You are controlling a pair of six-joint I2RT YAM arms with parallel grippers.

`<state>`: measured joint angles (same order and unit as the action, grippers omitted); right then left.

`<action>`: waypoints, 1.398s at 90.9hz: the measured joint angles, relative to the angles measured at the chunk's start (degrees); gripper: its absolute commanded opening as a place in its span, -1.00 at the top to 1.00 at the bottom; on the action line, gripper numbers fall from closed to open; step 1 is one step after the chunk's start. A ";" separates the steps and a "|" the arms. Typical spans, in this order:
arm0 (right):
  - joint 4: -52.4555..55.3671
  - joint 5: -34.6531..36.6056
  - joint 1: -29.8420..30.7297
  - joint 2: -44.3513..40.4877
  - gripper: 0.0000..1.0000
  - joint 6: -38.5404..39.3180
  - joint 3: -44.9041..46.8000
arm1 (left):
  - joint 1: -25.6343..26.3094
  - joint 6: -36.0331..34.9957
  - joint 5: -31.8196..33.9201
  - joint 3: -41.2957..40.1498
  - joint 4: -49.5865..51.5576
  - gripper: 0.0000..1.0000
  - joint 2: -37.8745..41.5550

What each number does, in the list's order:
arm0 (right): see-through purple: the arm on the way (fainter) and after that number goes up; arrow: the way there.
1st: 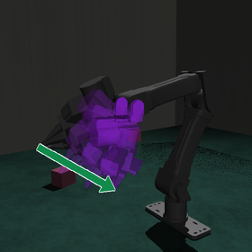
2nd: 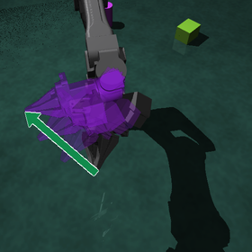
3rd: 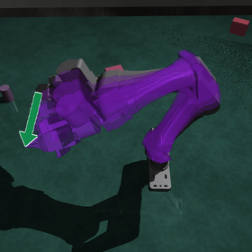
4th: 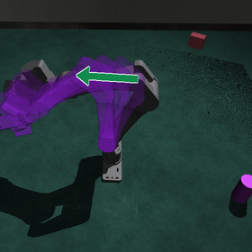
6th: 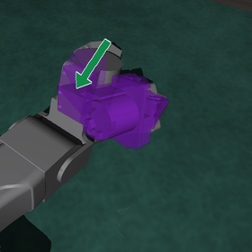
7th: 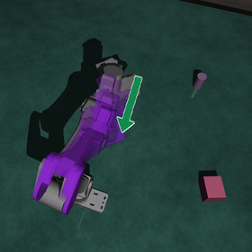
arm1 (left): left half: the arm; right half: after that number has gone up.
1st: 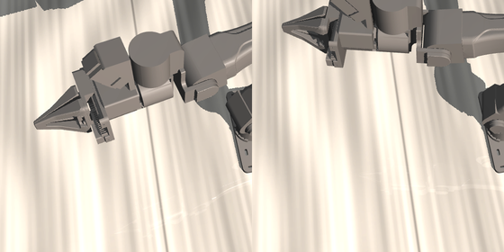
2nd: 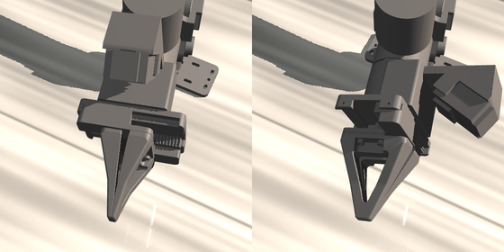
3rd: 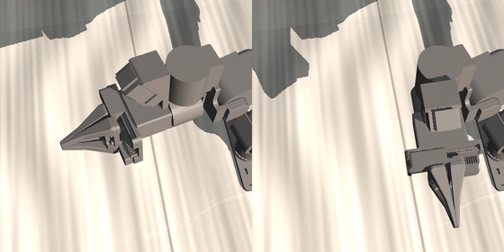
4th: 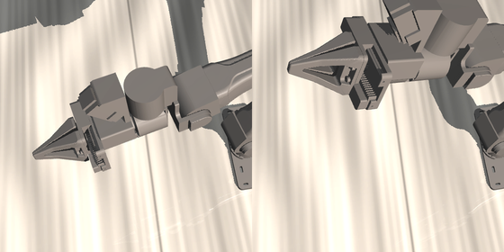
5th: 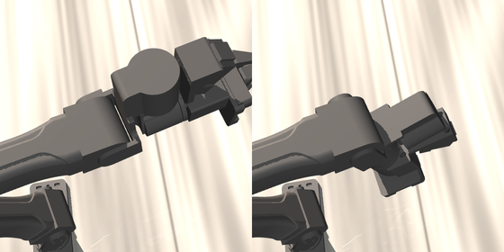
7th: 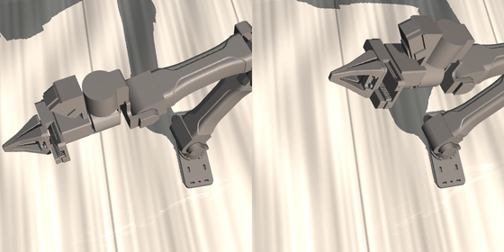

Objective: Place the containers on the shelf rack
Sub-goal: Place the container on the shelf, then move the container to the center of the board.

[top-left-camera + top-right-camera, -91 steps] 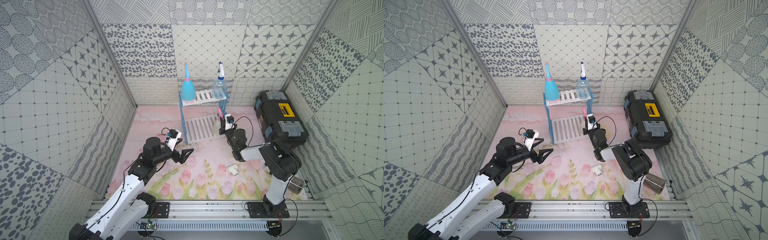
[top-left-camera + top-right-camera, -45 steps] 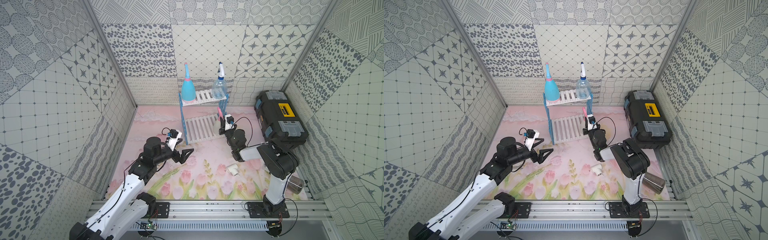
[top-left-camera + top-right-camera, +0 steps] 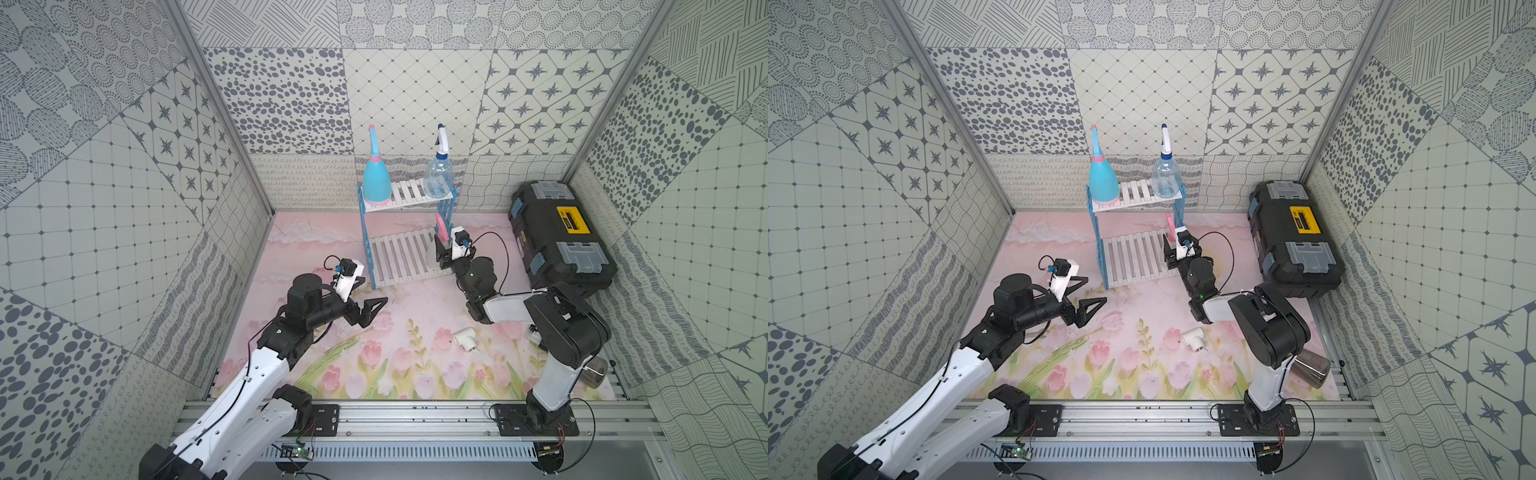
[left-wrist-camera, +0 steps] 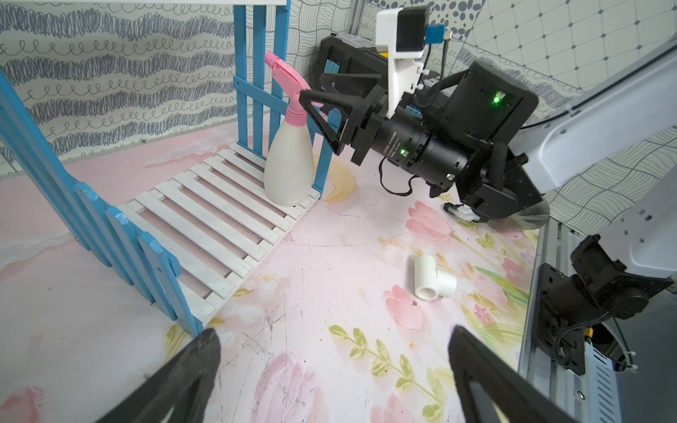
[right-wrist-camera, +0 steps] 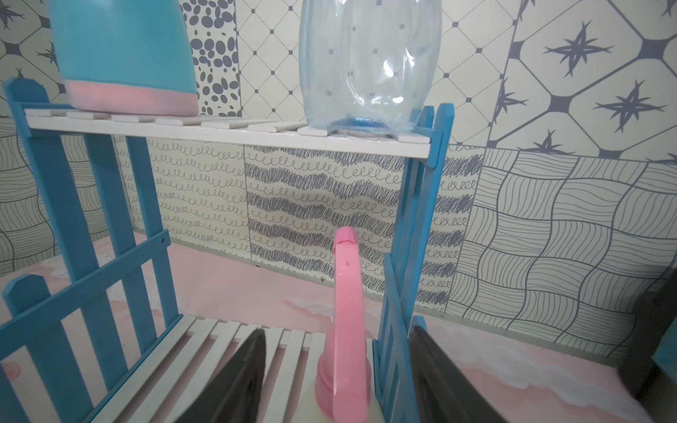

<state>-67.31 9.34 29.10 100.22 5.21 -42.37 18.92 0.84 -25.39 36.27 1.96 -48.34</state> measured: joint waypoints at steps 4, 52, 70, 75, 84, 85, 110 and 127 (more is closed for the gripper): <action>1.53 -0.52 0.00 -2.73 -0.61 -0.22 0.59 | 0.00 0.02 0.00 0.00 0.00 -0.98 0.02; 63.58 5.81 -8.90 -54.97 -0.94 -17.97 3.45 | 1.01 1.38 0.04 -0.42 -0.04 -0.98 1.55; 96.52 2.54 -32.28 -58.55 -0.94 -29.29 -0.92 | 1.97 2.51 0.04 -0.48 -0.04 -0.99 1.55; 102.68 -0.24 -41.88 -58.18 -0.94 -31.65 -0.90 | 2.08 2.67 0.02 -0.48 -0.04 -0.99 1.55; 110.88 -2.21 -53.46 -58.47 -0.94 -34.77 -0.87 | 2.43 3.28 -0.02 -0.48 -0.04 -0.98 1.64; 111.45 -2.19 -53.99 -58.55 -0.94 -35.04 -0.87 | 2.51 3.37 -0.02 -0.48 -0.04 -0.98 1.68; 118.42 1.79 -64.89 -57.55 -0.94 -38.56 -0.87 | 5.44 5.09 -0.35 -0.44 -0.02 -0.99 1.90; 119.03 3.58 -71.21 -55.15 -0.94 -42.66 -0.52 | 7.21 5.46 -0.44 0.00 0.04 -0.98 1.84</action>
<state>51.72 12.93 -42.11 45.08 -37.45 -42.89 26.13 6.31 -25.82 36.27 2.00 -46.50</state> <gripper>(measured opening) 0.968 0.991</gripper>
